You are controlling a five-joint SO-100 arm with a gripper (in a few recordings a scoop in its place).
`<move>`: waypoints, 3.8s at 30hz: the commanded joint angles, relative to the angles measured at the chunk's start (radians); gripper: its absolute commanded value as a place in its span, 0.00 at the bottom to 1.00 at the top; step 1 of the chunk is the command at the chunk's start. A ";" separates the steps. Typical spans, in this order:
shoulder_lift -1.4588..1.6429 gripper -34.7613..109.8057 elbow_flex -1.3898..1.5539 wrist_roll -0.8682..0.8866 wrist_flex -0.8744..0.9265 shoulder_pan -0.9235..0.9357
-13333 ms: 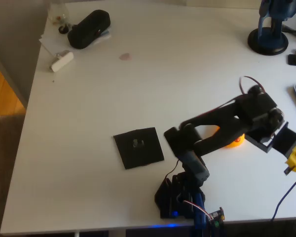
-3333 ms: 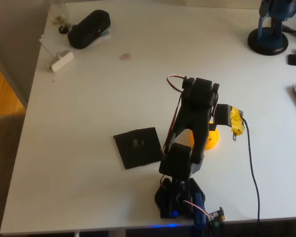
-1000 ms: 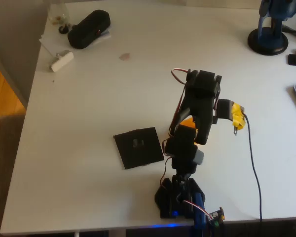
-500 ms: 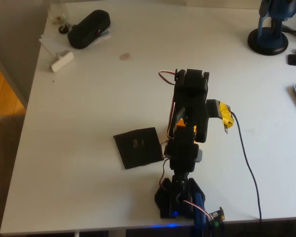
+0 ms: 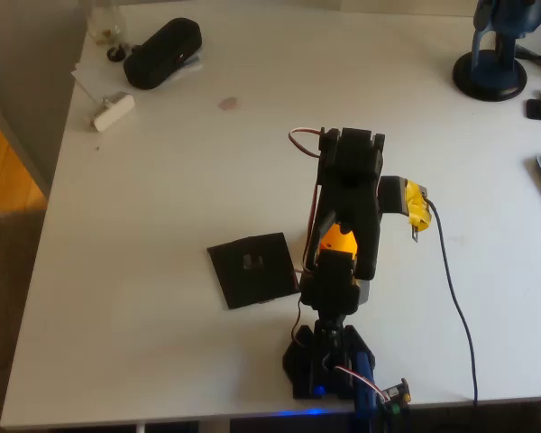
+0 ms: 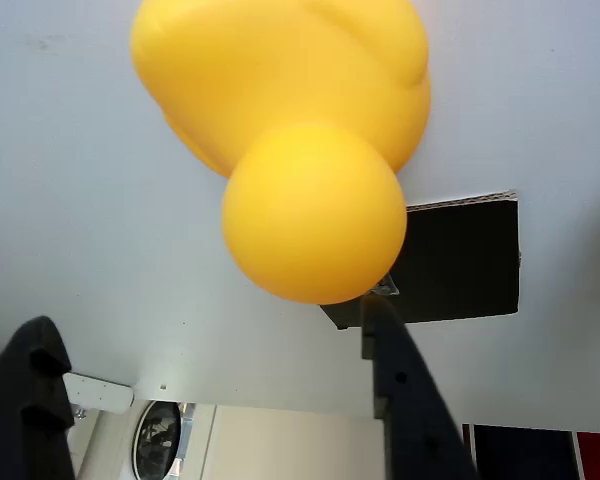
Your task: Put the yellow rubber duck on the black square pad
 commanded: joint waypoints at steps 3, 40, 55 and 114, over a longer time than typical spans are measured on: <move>0.020 0.47 -0.003 0.003 0.002 0.020; -0.077 0.47 -0.003 0.005 -0.058 -0.005; -0.089 0.47 -0.003 0.003 -0.058 -0.126; -0.225 0.36 -0.049 0.003 -0.066 -0.130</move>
